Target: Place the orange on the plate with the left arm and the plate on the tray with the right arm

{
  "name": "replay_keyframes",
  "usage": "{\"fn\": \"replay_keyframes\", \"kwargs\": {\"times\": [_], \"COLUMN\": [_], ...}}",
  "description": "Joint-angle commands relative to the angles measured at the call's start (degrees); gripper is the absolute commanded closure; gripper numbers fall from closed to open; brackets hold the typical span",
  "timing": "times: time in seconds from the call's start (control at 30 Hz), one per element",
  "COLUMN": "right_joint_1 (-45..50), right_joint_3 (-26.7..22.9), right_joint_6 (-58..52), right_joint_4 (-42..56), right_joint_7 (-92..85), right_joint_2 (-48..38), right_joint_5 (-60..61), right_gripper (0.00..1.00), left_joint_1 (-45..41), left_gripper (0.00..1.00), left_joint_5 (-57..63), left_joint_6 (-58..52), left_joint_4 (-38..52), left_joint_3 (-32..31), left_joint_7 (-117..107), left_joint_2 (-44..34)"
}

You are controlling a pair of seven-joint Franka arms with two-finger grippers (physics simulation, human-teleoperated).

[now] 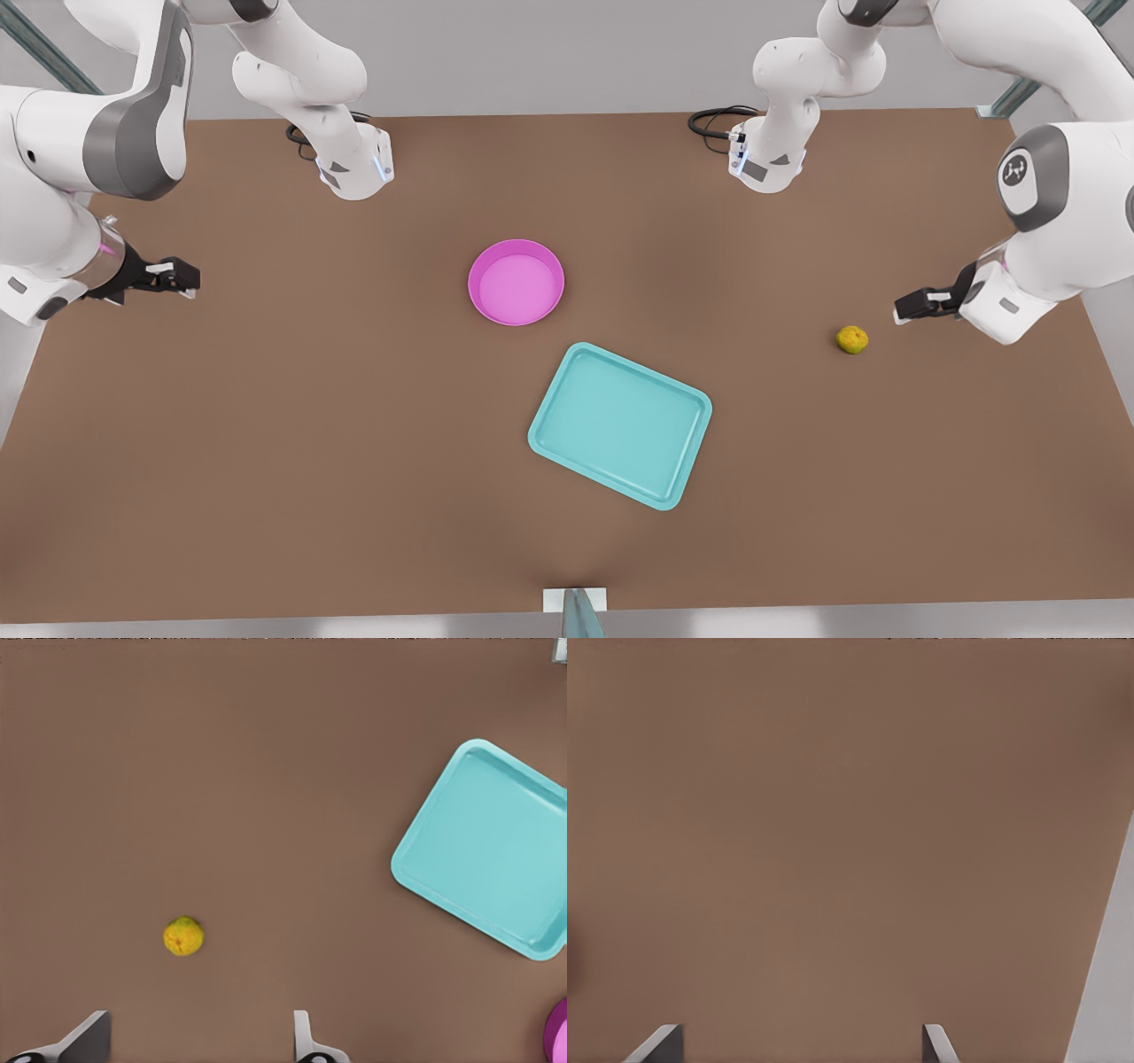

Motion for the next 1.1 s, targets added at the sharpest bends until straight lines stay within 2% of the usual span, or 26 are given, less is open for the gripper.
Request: {"fn": "replay_keyframes", "kwargs": {"times": [0.0,0.03,0.1,0.23,0.27,0.33,0.37,0.67,1.07], "right_joint_1": [0.00,0.00,0.00,0.00,0.00,0.00,0.00,0.00,0.00], "right_joint_3": [-0.02,-0.02,-0.02,-0.02,-0.02,-0.02,-0.02,-0.02,-0.02], "right_joint_6": [0.70,0.71,0.70,0.70,0.70,0.62,0.62,0.53,0.53], "right_joint_4": [0.03,0.03,0.03,-0.06,-0.06,-0.15,-0.15,-0.32,-0.41], "right_joint_7": [-2.83,-2.83,-2.83,-2.83,-2.83,-2.65,-2.74,-2.74,-2.74], "right_joint_2": [-0.06,-0.06,-0.06,0.20,0.20,0.20,0.29,0.64,1.00], "right_joint_5": [0.12,0.12,0.12,0.47,0.47,1.00,1.00,1.00,1.00], "right_gripper": [0.00,0.00,0.00,0.00,0.00,0.00,0.00,0.00,0.00], "left_joint_1": [0.07,0.07,0.16,0.51,0.69,2.62,2.97,4.38,4.38], "left_gripper": [0.00,0.00,0.00,0.00,0.00,0.00,0.00,0.00,0.00], "left_joint_5": [0.02,0.10,0.02,0.10,0.10,0.10,0.10,0.10,-0.25], "left_joint_6": [1.50,2.03,8.18,32.08,37.70,40.79,46.06,47.38,46.50], "left_joint_4": [-0.06,-1.99,-13.76,-33.28,-37.68,-38.91,-42.16,-44.62,-45.33], "left_joint_3": [0.01,0.19,2.21,3.09,5.11,5.46,5.90,7.04,6.95], "left_joint_7": [-0.85,-1.38,-1.99,0.63,4.15,8.72,11.45,19.89,19.27], "left_joint_2": [-0.10,-0.02,1.65,5.26,5.26,6.66,6.84,10.09,12.82]}}
